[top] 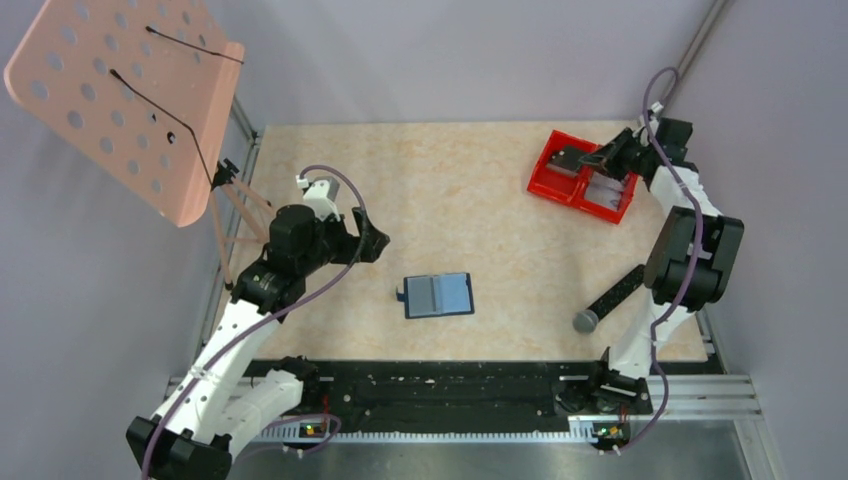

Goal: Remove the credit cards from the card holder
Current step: Place the credit card in the storage box.

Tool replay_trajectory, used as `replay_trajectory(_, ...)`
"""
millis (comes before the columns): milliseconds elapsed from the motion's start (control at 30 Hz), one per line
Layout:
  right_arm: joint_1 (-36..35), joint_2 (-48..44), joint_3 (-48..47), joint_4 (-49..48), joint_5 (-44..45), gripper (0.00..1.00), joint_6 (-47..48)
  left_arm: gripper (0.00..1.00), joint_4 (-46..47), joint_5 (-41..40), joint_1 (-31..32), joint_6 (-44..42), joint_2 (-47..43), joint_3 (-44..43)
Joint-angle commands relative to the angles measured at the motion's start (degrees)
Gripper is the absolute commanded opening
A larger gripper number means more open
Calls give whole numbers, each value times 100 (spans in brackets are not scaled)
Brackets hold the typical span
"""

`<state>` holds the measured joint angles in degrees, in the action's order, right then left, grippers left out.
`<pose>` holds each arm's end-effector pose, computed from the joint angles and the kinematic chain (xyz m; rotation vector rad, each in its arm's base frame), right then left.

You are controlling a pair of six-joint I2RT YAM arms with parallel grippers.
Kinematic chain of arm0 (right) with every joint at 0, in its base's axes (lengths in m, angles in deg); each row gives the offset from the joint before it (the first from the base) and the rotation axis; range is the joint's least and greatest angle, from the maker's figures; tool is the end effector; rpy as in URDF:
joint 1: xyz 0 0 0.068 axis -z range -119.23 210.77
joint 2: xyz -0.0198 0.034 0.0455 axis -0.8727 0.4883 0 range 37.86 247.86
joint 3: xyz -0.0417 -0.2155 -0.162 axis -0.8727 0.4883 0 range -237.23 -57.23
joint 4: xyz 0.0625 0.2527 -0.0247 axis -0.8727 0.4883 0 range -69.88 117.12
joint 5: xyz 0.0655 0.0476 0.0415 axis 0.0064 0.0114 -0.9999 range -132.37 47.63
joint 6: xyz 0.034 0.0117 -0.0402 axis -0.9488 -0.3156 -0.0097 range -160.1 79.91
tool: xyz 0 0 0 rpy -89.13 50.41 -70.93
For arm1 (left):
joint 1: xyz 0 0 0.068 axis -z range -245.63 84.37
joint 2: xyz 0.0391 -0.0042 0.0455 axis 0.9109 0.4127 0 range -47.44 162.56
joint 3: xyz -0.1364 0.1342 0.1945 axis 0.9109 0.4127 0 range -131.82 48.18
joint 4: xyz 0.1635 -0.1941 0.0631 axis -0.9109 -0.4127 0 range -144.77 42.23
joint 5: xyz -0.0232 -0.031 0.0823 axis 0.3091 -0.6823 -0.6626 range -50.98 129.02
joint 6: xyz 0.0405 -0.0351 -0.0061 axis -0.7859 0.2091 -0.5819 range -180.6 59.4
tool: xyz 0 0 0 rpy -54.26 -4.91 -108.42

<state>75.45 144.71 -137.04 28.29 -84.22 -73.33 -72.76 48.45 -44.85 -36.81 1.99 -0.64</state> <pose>0.4163 -0.0845 0.2502 0.4780 2.1125 0.9793 0.1778 -0.0738 0.3243 0.0531 2.0733 -0.6527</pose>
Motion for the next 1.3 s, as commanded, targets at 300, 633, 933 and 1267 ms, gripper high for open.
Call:
replay_trajectory(300, 125, 1465, -2569, 2035, 459, 0, 529, 98, -15, -417, -5, -288, -427, 12)
replay_trajectory(633, 115, 2452, -3673, 2212, 177, 0, 133, 97, -15, -492, -19, -270, -421, 14)
replay_trajectory(933, 119, 2788, -3936, 2150, 199, 0, -24, 97, -6, -511, -15, -243, -352, 18)
replay_trajectory(1267, 108, 3076, -4166, 2030, 286, 2, -273, 97, -9, -526, -17, -243, -340, 13)
